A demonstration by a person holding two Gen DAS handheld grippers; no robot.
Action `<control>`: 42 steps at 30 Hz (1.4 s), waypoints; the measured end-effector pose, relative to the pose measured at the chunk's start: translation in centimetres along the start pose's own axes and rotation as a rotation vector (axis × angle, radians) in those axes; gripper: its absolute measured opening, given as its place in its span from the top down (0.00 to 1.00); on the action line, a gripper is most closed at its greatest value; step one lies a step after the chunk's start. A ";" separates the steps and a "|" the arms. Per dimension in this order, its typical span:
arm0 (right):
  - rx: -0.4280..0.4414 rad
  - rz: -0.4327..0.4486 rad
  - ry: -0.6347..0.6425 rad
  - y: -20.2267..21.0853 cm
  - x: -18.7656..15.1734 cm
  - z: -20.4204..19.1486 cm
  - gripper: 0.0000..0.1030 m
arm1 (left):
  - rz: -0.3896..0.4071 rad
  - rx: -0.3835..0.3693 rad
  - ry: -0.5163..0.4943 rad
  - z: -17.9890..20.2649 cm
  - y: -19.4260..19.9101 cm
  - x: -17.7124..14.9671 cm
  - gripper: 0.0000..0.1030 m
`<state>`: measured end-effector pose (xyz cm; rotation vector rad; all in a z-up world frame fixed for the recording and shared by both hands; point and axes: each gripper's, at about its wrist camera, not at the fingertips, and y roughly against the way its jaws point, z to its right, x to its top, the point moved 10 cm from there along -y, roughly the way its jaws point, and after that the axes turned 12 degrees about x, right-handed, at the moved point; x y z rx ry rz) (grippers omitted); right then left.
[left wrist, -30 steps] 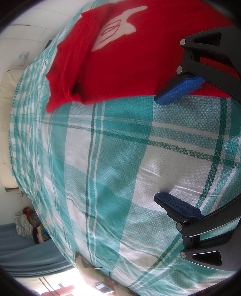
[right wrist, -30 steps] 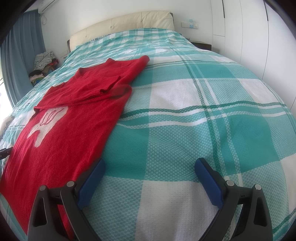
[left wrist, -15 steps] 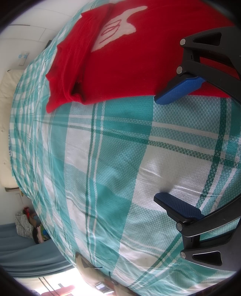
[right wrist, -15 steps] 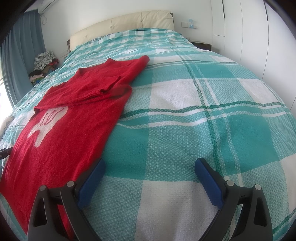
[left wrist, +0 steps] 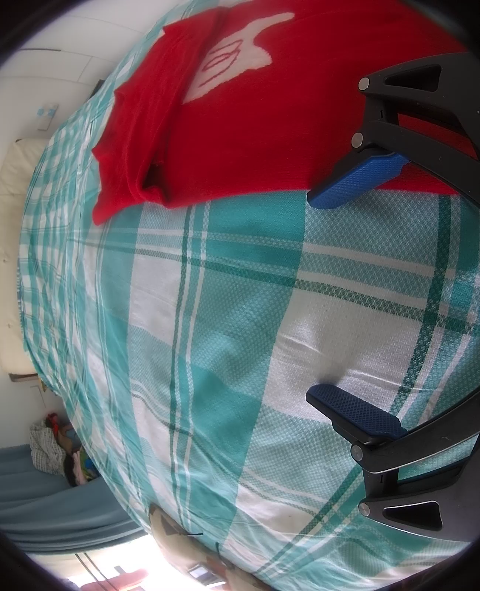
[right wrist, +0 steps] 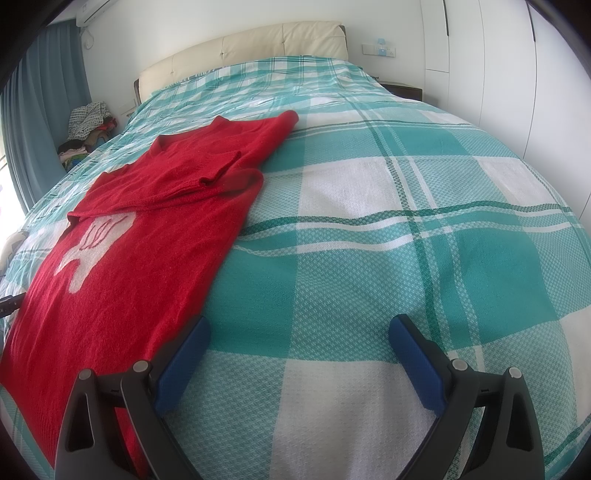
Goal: Fold small clothes
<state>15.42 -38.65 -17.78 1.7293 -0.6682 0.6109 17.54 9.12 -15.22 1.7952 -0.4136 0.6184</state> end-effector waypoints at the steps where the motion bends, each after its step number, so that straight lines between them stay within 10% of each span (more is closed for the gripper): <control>1: 0.000 0.000 0.000 0.0 0.0 0.0 0.06 | 0.000 0.000 0.000 0.0 0.0 0.0 0.06; 42: -0.001 0.009 0.000 0.2 0.1 -0.1 0.06 | 0.016 -0.059 0.042 -0.8 1.5 0.2 0.06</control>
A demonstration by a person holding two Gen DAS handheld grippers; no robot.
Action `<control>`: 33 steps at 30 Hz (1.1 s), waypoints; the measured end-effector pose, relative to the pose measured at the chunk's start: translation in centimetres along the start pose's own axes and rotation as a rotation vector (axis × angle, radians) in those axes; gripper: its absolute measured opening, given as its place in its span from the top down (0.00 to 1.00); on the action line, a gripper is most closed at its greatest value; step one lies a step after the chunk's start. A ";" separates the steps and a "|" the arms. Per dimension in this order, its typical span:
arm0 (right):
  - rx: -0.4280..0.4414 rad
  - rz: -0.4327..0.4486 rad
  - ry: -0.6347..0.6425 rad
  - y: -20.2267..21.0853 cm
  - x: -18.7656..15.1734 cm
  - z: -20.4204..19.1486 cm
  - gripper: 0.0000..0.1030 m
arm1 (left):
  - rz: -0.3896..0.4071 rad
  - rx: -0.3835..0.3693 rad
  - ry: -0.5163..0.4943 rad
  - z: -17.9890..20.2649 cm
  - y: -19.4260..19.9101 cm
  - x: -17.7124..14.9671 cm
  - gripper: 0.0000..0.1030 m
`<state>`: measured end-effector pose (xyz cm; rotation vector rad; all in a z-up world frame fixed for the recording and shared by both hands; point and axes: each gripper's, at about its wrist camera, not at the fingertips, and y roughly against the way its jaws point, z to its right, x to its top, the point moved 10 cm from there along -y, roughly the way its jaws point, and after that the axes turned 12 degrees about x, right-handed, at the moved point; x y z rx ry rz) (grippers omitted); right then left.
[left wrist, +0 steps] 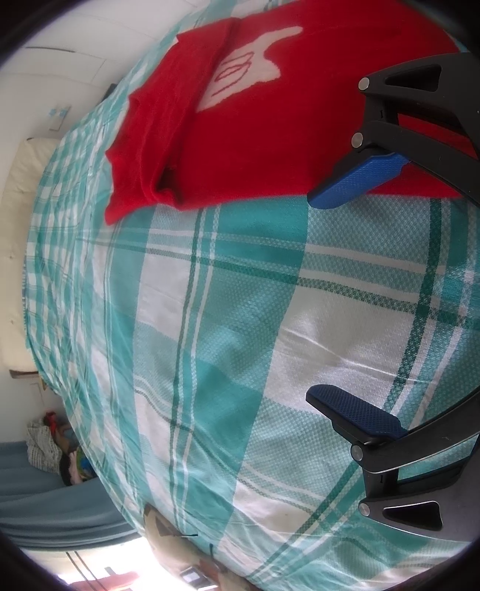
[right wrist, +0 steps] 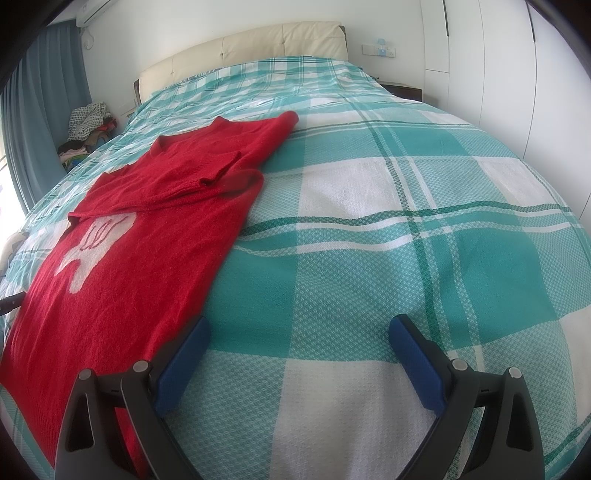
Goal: Fold small clothes
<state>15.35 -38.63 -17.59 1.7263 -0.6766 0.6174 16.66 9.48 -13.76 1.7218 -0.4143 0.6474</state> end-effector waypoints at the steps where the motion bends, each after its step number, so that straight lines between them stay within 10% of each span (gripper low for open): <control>1: -0.003 0.020 -0.003 0.6 0.2 0.0 0.06 | 0.013 -0.037 0.017 -0.3 1.1 0.1 0.06; 7: 0.223 0.057 -0.154 7.4 -0.4 -2.8 0.06 | -0.054 -0.338 0.037 -0.4 5.8 -4.4 0.05; 13: 0.358 -0.112 -0.073 10.1 -7.7 -10.0 0.06 | -0.104 -0.396 -0.111 3.5 7.9 -9.5 0.06; 17: 0.383 -0.158 -0.043 8.6 -9.6 -12.6 0.09 | -0.115 -0.395 -0.118 4.4 7.8 -9.1 0.27; 20: 0.385 -0.166 -0.186 6.7 -10.4 -12.0 0.19 | -0.152 -0.417 -0.068 3.9 7.5 -8.9 0.36; 22: 0.387 -0.134 -0.228 6.6 -10.4 -11.7 0.23 | -0.174 -0.413 -0.070 3.8 7.1 -9.3 0.62; 23: 0.379 -0.135 -0.221 6.4 -10.4 -11.6 0.38 | -0.193 -0.403 -0.088 4.0 6.8 -9.7 0.90; 25: 0.370 -0.175 -0.205 6.0 -10.9 -11.6 0.93 | -0.223 -0.408 -0.093 4.3 6.4 -10.1 0.96; 33: 0.428 -0.063 -0.188 9.4 -4.1 -11.6 0.96 | -0.180 -0.538 0.030 3.2 8.9 -2.8 0.98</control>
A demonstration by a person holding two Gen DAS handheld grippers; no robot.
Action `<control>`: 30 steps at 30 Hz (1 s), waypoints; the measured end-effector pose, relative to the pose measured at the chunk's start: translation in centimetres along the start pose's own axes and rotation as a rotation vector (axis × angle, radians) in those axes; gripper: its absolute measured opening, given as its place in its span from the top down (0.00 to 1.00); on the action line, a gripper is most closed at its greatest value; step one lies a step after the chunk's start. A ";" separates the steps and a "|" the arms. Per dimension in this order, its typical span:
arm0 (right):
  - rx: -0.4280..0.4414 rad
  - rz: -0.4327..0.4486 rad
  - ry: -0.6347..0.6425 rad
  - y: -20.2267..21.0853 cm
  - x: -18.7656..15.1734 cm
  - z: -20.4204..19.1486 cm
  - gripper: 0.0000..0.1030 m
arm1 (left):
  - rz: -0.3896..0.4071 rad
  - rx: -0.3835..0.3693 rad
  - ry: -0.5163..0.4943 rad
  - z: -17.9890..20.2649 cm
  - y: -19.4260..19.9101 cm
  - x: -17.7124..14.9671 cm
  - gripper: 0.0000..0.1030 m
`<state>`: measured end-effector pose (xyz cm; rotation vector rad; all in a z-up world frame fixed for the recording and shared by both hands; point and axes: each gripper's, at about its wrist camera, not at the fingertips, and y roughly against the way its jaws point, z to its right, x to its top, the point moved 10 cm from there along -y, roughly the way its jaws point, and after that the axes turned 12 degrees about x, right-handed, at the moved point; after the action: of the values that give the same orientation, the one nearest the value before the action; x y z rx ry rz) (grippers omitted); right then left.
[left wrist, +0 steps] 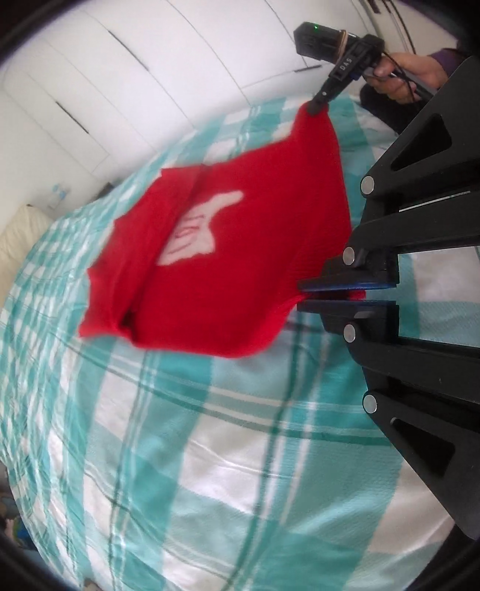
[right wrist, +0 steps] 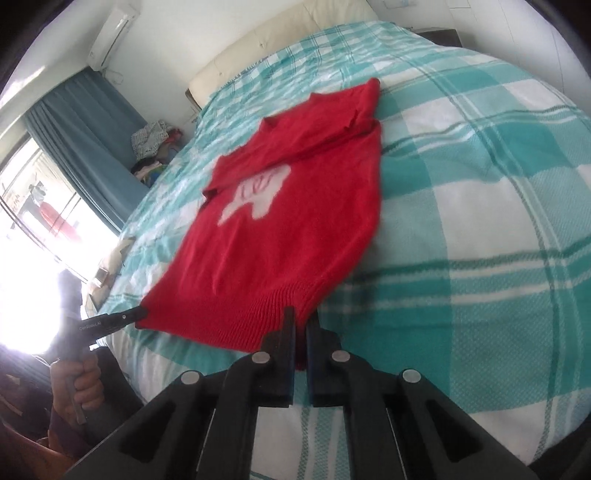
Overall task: Fold small clothes
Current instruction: 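Grasp the red sweater's hem with both grippers, then lift the hem with both grippers and fold it over onto the collar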
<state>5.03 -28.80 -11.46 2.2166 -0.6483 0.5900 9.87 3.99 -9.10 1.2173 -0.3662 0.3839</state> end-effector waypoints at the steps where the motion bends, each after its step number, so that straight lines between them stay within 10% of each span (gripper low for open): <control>1: 0.010 0.016 0.019 -0.2 1.7 -0.4 0.96 | 0.024 -0.008 0.002 0.4 0.0 2.1 0.98; 11: -0.006 0.150 -0.006 -8.7 21.0 5.3 0.96 | 0.107 0.043 0.094 3.5 -8.0 21.9 0.98; 19: -0.055 0.132 -0.126 -16.6 29.0 12.5 0.96 | 0.045 0.118 0.165 2.1 -17.0 28.8 0.98; 22: 0.001 0.105 -0.212 -18.9 29.6 14.7 0.94 | 0.022 0.230 0.217 -0.2 -19.0 30.0 0.82; 24: 0.020 0.130 -0.243 -19.2 30.0 15.6 0.87 | 0.048 0.242 0.268 -1.9 -18.8 31.0 0.35; 30: -0.012 0.220 -0.181 -15.5 31.0 15.4 0.66 | 0.103 0.254 0.245 -4.9 -15.8 29.8 0.21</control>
<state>41.39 -39.47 -11.04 2.2199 -0.9957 0.4951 43.87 6.60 -9.73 1.3831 -0.1715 0.6776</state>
